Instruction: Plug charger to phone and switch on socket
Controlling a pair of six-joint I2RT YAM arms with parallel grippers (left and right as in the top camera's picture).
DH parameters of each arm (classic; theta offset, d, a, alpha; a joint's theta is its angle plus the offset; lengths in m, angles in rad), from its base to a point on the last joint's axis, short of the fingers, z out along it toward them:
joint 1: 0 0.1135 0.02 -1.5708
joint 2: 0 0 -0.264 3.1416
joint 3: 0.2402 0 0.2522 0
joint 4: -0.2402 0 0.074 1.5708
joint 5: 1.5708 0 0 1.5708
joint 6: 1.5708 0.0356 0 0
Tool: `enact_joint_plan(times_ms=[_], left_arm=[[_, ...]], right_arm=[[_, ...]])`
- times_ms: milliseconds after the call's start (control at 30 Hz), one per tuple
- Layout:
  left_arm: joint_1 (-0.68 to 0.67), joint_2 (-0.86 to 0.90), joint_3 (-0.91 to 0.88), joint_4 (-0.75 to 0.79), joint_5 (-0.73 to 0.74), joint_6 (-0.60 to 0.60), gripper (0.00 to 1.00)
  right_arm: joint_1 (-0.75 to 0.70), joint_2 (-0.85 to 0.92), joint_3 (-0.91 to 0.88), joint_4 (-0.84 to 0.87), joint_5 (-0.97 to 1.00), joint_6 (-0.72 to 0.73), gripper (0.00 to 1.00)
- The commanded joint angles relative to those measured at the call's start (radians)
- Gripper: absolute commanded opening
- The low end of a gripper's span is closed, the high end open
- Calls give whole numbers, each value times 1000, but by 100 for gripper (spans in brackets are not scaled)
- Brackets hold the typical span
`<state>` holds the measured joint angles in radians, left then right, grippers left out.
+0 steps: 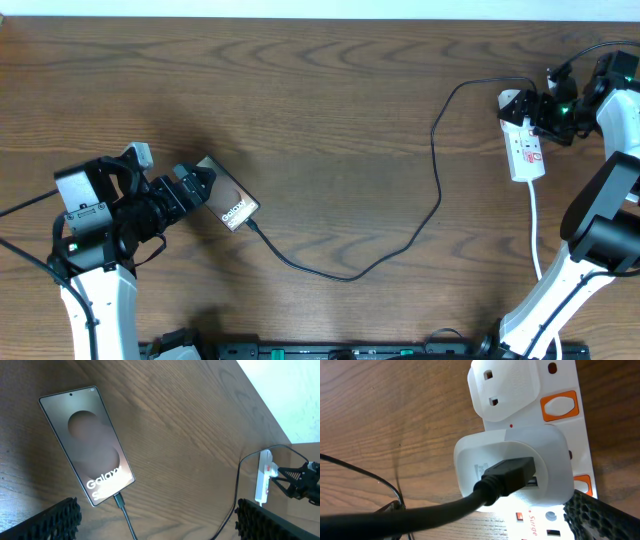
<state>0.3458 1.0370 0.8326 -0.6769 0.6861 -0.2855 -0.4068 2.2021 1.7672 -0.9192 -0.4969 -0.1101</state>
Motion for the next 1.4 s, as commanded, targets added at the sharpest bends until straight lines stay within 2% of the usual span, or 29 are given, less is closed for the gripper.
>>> enact_joint_plan(times_ms=[0,933,1167,1367], left_arm=[[2,2,-8,-3,9,24,98],[2,2,-8,-3,9,24,98],[2,2,-8,-3,2,31,98],[2,2,-8,8,2,31,98]], right_arm=[[23,5,3,2,-32,-11,99],[34,64,27,-11,-29,2,99],[-14,-39,113,-93,90,54,99],[-38,-225,177,-170,134,89,99]])
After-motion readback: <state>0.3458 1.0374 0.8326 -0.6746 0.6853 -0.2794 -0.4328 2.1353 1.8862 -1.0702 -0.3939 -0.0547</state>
